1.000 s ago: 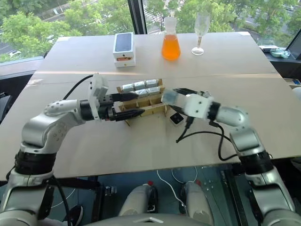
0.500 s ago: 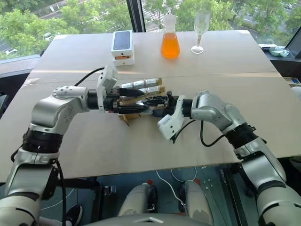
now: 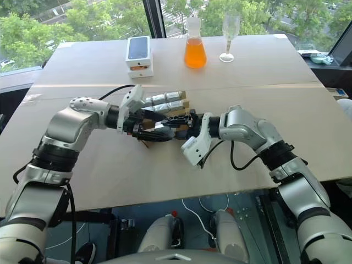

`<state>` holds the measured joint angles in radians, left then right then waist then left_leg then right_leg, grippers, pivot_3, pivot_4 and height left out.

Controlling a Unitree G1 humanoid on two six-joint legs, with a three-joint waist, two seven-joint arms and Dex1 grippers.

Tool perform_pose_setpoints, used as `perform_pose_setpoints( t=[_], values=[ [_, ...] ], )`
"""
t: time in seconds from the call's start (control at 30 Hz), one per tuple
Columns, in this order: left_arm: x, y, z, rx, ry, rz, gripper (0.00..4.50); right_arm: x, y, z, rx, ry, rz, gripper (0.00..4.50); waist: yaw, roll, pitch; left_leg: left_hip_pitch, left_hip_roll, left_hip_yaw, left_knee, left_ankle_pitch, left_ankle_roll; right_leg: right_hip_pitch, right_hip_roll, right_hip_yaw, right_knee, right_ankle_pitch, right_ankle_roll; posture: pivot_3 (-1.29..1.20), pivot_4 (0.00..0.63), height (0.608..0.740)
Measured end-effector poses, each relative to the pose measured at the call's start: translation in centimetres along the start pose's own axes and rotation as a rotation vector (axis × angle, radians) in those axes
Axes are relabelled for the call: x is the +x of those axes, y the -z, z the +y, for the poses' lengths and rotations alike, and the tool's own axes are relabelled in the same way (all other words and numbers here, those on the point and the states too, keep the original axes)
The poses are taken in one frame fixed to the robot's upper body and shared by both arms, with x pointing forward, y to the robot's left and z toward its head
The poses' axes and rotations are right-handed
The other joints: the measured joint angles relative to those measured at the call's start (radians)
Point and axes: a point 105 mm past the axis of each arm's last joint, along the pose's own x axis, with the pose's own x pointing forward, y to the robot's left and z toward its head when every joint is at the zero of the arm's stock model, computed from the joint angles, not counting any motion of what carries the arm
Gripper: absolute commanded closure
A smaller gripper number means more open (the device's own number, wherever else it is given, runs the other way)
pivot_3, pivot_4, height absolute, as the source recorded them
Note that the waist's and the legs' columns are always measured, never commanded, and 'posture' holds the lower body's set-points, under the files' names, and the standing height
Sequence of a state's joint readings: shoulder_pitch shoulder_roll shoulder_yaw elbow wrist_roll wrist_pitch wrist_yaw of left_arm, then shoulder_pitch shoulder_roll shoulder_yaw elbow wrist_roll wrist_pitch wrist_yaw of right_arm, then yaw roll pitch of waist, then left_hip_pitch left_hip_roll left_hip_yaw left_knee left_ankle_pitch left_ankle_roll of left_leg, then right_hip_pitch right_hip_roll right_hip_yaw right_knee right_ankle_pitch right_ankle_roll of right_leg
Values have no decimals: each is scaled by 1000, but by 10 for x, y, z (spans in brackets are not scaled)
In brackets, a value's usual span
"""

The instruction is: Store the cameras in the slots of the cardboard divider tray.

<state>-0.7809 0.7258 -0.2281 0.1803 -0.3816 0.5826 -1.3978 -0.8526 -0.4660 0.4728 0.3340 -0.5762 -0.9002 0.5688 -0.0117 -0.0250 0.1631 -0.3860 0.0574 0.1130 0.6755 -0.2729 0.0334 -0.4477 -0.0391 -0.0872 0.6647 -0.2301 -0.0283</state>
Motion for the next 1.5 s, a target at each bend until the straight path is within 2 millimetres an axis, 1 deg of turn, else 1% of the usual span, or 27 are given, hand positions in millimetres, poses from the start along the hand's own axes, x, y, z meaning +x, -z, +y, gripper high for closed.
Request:
perform_pose_setpoints(
  t=[0.1, 0.13, 0.17, 0.33, 0.37, 0.43, 0.47, 0.5, 0.6, 0.67, 0.7, 0.8, 0.83, 0.87, 0.93, 1.0, 1.07, 1.1, 1.2, 1.33, 1.43, 1.5],
  values=[
    [2, -2, 0, 3, 15, -7, 3080, -1, 2, 0, 4, -1, 10, 2652, 0, 0, 0, 0, 0, 0, 0, 0, 0, 0, 0, 0, 0, 0, 0, 0, 150, 740],
    [4, -2, -1, 11, 22, -8, 3528, -2, 3, 1, 8, -3, 17, 2652, 0, 0, 0, 0, 0, 0, 0, 0, 0, 0, 0, 0, 0, 0, 0, 0, 150, 740],
    [4, -2, 0, 19, 20, -6, 3647, -2, 4, 1, 11, -3, 18, 2652, 0, 0, 0, 0, 0, 0, 0, 0, 0, 0, 0, 0, 0, 0, 0, 0, 150, 740],
    [5, -4, 0, 24, 20, -6, 3625, -3, 4, 0, 16, -2, 20, 2652, -1, 0, 0, 0, 0, 1, 0, 0, 0, 0, 0, 1, 1, 0, 0, 0, 150, 740],
    [5, -4, 0, 24, 21, -6, 3625, -4, 4, 1, 23, -5, 21, 1642, -1, 0, 0, 1, 0, 1, 0, 0, 0, 0, 0, 1, 1, 0, 0, 0, 150, 740],
    [5, -4, 0, 21, 18, -6, 3625, -4, 3, 3, 49, -13, 22, 1083, 0, 0, 0, 1, 0, 1, 0, 0, 0, 0, 0, 1, 1, 0, 0, 0, 150, 740],
    [4, -4, 1, 22, 13, -7, 3625, -4, 2, 5, 84, -10, 19, 640, 0, 0, 0, 1, 0, 0, 0, 0, 0, 0, 0, 1, 1, 0, 0, 0, 150, 740],
    [2, -4, 2, 22, 5, -8, 3625, -5, -1, 9, 139, 2, 14, 105, 0, 0, 0, 1, 0, 1, 0, 0, 0, 0, 0, 1, 1, 0, 0, 0, 150, 740],
    [-15, 2, 8, 1, -47, 4, 3625, -10, -9, 20, 366, 60, 1, 105, -2, 0, 0, 1, 0, 1, 0, 0, 0, 0, -1, 1, 1, 0, 0, 0, 150, 740],
    [-31, 7, 14, -10, -93, 4, 3625, -25, -7, 31, 551, 92, 40, 105, 0, 0, 0, 1, 0, 0, 1, 0, 0, 0, -4, 1, 1, 0, 0, 0, 150, 740],
    [-36, 9, 15, -15, -106, 8, 3625, -31, -6, 32, 605, 110, 53, 105, 1, 0, 0, 0, 0, 0, 1, 0, 0, 0, -4, 0, 1, 0, 0, 0, 150, 740],
    [-55, 20, 23, -35, -146, 15, 3625, -55, -6, 39, 854, 190, 82, 105, 4, 0, 0, 1, 0, 0, 2, 0, 0, 1, -3, -1, 1, 0, 0, 0, 150, 740],
    [-58, 22, 25, -37, -150, 15, 3625, -59, -8, 41, 928, 210, 80, 105, 5, 0, 0, 1, 0, -1, 2, 0, 0, 1, -1, -1, 1, 0, 0, 0, 150, 740],
    [-64, 26, 30, -35, -162, 25, 3625, -66, -15, 46, 1059, 245, 58, 105, 8, -1, 0, 0, 0, -1, 3, 0, 0, 1, 0, -1, 1, 0, 0, 0, 150, 740],
    [-68, 30, 36, -21, -177, 40, 3625, -74, -20, 52, 1181, 276, 45, 105, 9, -1, 0, 0, 0, -1, 4, 0, 1, 1, 0, -1, 2, 0, 0, 0, 150, 740],
    [-73, 33, 40, -9, -190, 56, 3625, -80, -25, 57, 1257, 290, 39, 105, 12, -1, 0, 0, 0, -1, 5, -1, 1, 1, 1, -2, 2, 0, 0, 0, 150, 740],
    [-75, 36, 48, 6, -208, 70, 3625, -85, -30, 64, 1337, 311, 36, 105, 13, -2, 0, -1, -1, -1, 6, -1, 1, 1, 2, -2, 2, 0, 0, 0, 150, 740],
    [-67, 35, 56, 32, -206, 70, 3625, -89, -41, 65, 1407, 362, -1, 105, 21, -3, 0, -2, -1, -3, 7, -1, 1, 1, 2, -4, 2, 0, 0, 0, 150, 740],
    [-61, 37, 62, 48, -204, 75, 3625, -91, -57, 70, 1488, 405, -28, 105, 25, -3, 0, -6, -1, -7, 9, -1, 1, 0, 2, -7, 1, 0, 0, 0, 150, 740],
    [-52, 34, 65, 58, -190, 55, 3625, -93, -68, 77, 1557, 469, -17, 105, 25, -4, 0, -8, -1, -8, 11, -1, 1, 1, 2, -8, 1, 0, 1, 0, 150, 740],
    [-48, 31, 67, 48, -186, 29, 3625, -93, -78, 80, 1589, 488, -28, 105, 25, -4, 0, -8, -1, -9, 11, -1, 2, 1, 2, -9, 1, -2, 4, 0, 150, 740],
    [-45, 28, 68, 43, -186, 14, 3625, -93, -80, 82, 1595, 490, -24, 105, 24, -4, 0, -8, -2, -9, 11, -1, 2, 1, 2, -9, 1, -2, 4, 0, 150, 740]
  ],
)
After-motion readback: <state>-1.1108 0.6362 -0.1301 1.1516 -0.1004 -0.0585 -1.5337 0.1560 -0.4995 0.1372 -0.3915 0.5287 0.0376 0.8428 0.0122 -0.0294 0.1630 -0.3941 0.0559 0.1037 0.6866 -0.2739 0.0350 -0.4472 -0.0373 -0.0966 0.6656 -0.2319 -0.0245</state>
